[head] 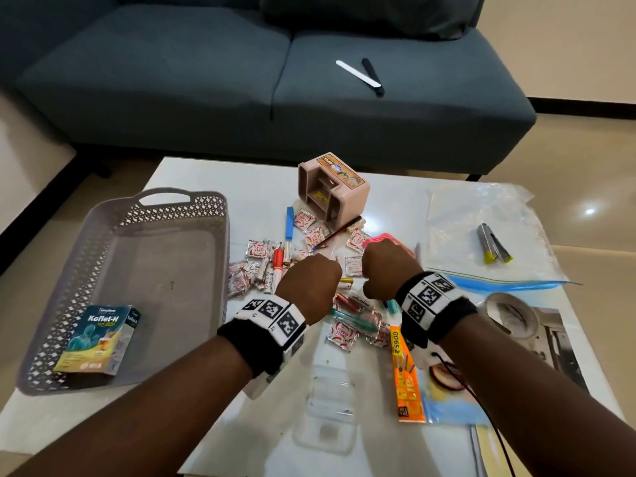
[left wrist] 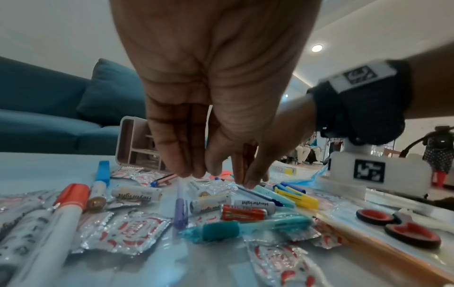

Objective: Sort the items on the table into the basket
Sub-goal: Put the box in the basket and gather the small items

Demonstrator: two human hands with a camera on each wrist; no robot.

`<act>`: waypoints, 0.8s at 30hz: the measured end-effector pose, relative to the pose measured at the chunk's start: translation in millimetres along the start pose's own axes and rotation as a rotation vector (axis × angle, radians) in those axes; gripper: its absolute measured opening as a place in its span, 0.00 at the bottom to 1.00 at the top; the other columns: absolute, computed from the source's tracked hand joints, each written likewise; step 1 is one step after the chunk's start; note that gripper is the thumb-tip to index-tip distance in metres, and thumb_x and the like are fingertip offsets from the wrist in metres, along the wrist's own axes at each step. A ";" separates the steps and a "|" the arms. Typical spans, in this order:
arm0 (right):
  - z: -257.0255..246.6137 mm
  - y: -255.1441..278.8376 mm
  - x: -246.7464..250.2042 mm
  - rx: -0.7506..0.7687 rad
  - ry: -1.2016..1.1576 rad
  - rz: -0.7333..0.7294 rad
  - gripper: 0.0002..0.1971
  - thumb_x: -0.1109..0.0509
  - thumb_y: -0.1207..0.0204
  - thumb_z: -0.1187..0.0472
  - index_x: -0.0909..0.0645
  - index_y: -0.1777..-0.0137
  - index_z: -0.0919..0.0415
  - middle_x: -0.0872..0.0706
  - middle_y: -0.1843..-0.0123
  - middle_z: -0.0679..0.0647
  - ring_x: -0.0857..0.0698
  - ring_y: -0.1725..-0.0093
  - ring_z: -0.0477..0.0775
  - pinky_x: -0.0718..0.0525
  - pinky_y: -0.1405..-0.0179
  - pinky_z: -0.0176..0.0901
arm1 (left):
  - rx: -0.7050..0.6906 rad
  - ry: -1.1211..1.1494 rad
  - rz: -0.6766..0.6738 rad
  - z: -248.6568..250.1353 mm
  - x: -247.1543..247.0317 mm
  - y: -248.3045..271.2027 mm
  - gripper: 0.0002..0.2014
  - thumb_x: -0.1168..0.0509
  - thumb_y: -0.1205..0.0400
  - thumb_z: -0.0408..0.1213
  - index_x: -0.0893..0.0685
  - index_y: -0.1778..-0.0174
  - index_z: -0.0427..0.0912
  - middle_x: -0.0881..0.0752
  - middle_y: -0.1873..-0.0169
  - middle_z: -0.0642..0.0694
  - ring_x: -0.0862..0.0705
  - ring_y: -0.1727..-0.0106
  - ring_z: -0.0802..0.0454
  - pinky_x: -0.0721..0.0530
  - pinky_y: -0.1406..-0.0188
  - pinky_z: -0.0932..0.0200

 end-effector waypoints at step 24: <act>61.5 95.1 28.1 -0.385 -1.358 0.058 0.07 0.23 0.32 0.76 0.17 0.57 0.81 0.12 0.61 0.76 0.09 0.67 0.63 0.09 0.65 0.48 | -0.174 -0.184 -0.111 19.3 -12.6 -40.7 0.09 0.37 0.18 0.29 0.18 0.43 0.35 0.17 0.43 0.35 0.16 0.41 0.37 0.19 0.47 0.49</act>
Point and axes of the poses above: each hand's wrist, its own y-axis away from the middle knuckle, its own x-axis out of the back of the hand, z = x × y, the point moved 4 cm from there along -y, towards the middle knuckle
